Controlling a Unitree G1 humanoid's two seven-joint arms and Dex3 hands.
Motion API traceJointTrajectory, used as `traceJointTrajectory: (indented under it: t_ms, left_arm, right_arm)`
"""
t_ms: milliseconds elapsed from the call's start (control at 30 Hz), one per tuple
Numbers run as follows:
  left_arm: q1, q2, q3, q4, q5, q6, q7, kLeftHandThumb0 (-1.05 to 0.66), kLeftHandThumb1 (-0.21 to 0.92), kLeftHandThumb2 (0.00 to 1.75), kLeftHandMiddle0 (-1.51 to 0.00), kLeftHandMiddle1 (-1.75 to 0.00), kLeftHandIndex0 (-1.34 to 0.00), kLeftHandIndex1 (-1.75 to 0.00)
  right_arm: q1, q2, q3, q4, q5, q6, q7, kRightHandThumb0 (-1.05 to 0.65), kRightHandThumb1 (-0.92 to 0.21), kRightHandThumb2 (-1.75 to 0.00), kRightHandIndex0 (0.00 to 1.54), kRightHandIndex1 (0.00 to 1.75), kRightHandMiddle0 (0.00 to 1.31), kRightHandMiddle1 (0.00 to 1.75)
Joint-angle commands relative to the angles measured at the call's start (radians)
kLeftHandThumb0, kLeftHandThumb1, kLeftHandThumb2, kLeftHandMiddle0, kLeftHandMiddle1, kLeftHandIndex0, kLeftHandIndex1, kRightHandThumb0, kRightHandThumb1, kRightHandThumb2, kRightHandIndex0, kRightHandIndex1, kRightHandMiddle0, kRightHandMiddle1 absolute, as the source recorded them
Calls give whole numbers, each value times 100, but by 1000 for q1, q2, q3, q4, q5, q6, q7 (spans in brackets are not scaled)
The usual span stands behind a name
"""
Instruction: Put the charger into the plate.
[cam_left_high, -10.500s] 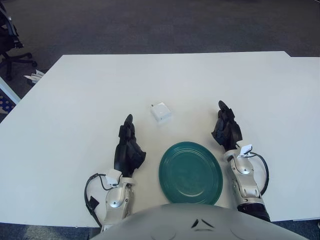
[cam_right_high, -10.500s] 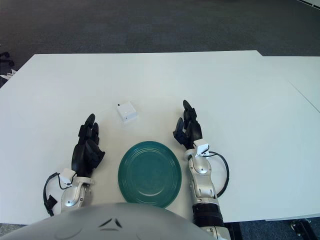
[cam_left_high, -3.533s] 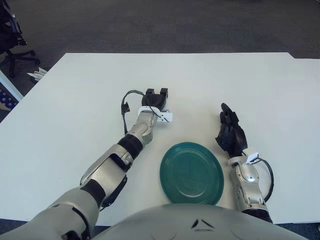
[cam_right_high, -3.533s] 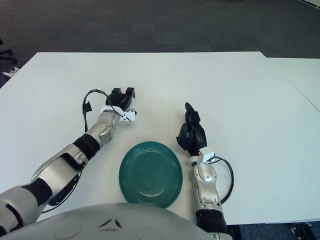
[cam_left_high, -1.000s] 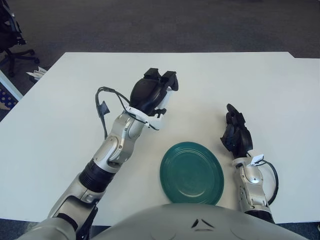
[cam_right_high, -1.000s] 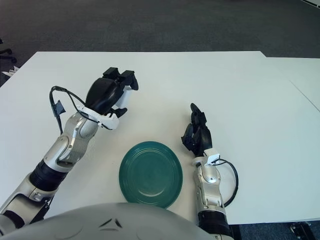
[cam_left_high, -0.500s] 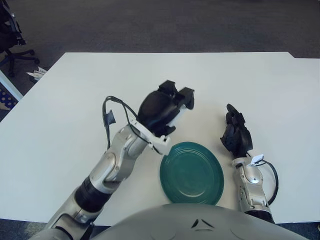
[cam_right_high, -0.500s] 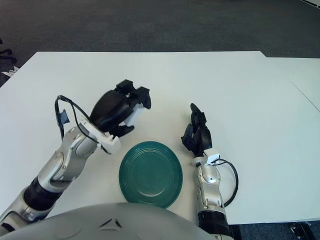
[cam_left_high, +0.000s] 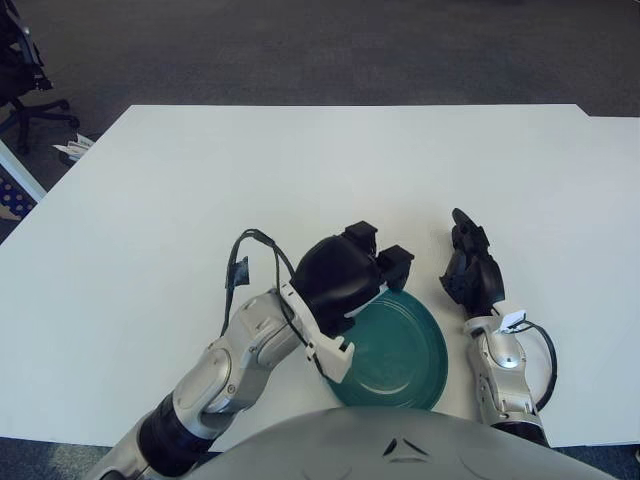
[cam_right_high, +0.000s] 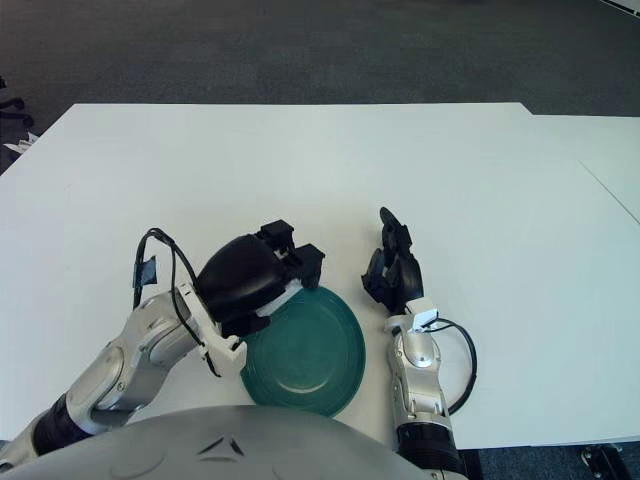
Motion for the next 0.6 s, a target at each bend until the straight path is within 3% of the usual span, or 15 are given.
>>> traceJointTrajectory:
  t_ms: [0, 567]
  left_arm:
    - [31, 3, -16, 10, -16, -44, 17, 0, 1, 165, -85, -169, -63, -175]
    - [110, -10, -23, -10, -113, -57, -35, 0, 8, 155, -83, -163, -56, -175]
  right_arm:
    - [131, 23, 10, 155, -8, 107, -11, -72, -92, -99, 15, 1, 0, 39]
    - [130, 28, 42, 106, -47, 141, -56, -78, -92, -100, 18, 1, 0, 41]
